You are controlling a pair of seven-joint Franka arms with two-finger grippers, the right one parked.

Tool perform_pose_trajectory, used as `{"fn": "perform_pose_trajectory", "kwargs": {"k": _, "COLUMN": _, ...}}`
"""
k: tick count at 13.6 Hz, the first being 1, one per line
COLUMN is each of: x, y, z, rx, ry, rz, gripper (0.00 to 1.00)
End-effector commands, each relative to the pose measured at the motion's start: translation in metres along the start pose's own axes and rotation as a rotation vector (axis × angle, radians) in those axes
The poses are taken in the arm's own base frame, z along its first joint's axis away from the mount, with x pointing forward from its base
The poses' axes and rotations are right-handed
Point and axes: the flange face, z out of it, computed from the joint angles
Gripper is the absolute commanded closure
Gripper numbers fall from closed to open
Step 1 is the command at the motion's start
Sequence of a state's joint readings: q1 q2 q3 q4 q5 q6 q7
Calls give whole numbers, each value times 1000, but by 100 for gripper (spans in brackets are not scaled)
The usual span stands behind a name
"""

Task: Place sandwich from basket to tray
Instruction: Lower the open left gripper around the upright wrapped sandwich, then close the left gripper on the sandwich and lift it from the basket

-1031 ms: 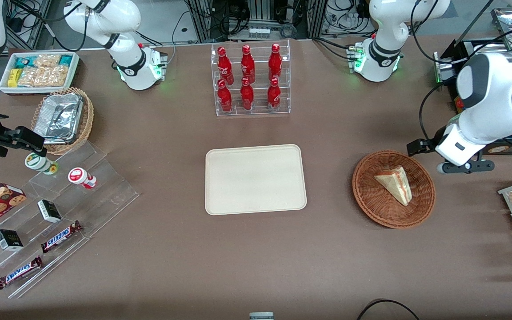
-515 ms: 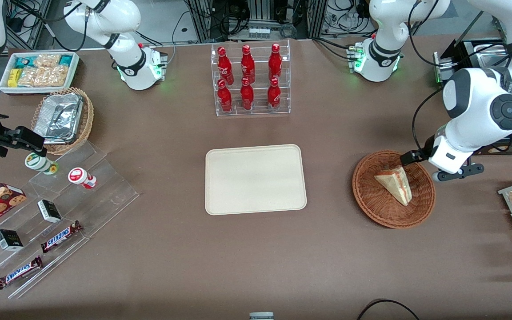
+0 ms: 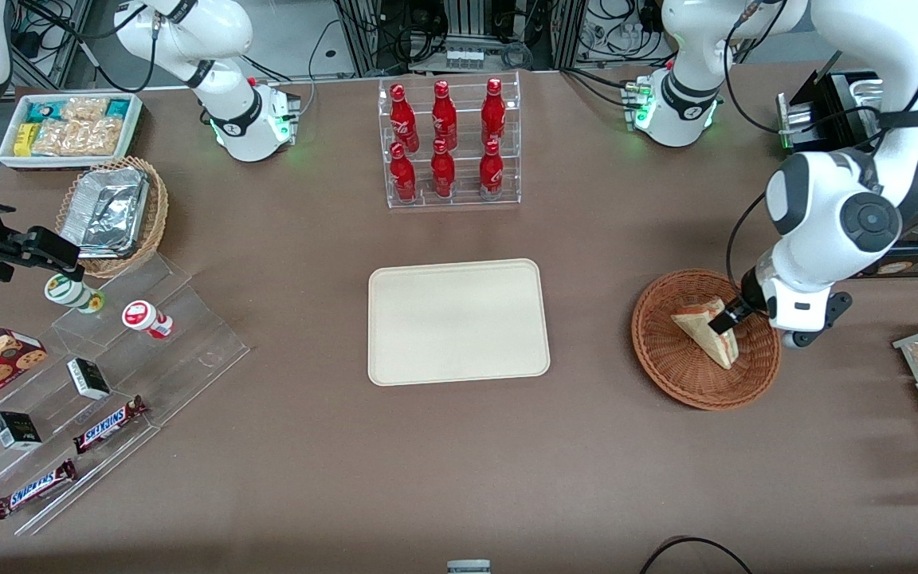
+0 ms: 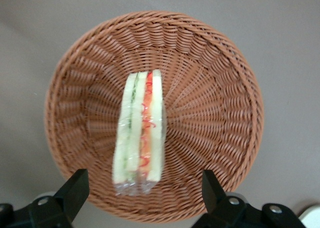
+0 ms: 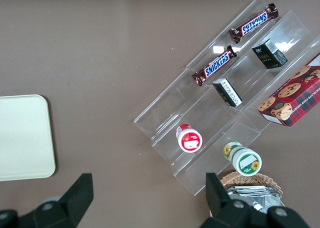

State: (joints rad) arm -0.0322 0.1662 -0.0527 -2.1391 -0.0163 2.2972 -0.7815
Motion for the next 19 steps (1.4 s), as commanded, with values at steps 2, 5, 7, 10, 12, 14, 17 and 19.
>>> {"fn": "perform_pose_trajectory", "kwargs": {"k": 2, "x": -4, "y": 6, "z": 13, "rx": 16, "ry": 8, "rz": -27, "gripper": 0}}
{"fn": "perform_pose_trajectory", "kwargs": {"k": 5, "x": -6, "y": 5, "z": 26, "rx": 39, "ry": -15, "rz": 36, "gripper": 0}}
{"fn": "perform_pose_trajectory", "kwargs": {"k": 7, "x": -6, "y": 1, "z": 30, "rx": 57, "ry": -34, "rz": 61, "gripper": 0}}
{"fn": "perform_pose_trajectory", "kwargs": {"k": 10, "x": -7, "y": 0, "z": 39, "rx": 68, "ry": -44, "rz": 62, "gripper": 0}}
{"fn": "perform_pose_trajectory", "kwargs": {"k": 12, "x": -6, "y": 0, "z": 49, "rx": 75, "ry": -53, "rz": 59, "gripper": 0}}
{"fn": "perform_pose_trajectory", "kwargs": {"k": 14, "x": -4, "y": -2, "z": 60, "rx": 88, "ry": -62, "rz": 57, "gripper": 0}}
{"fn": "perform_pose_trajectory", "kwargs": {"k": 17, "x": -3, "y": -3, "z": 69, "rx": 97, "ry": -61, "rz": 62, "gripper": 0}}
{"fn": "perform_pose_trajectory", "kwargs": {"k": 19, "x": -2, "y": -3, "z": 74, "rx": 102, "ry": -56, "rz": 67, "gripper": 0}}
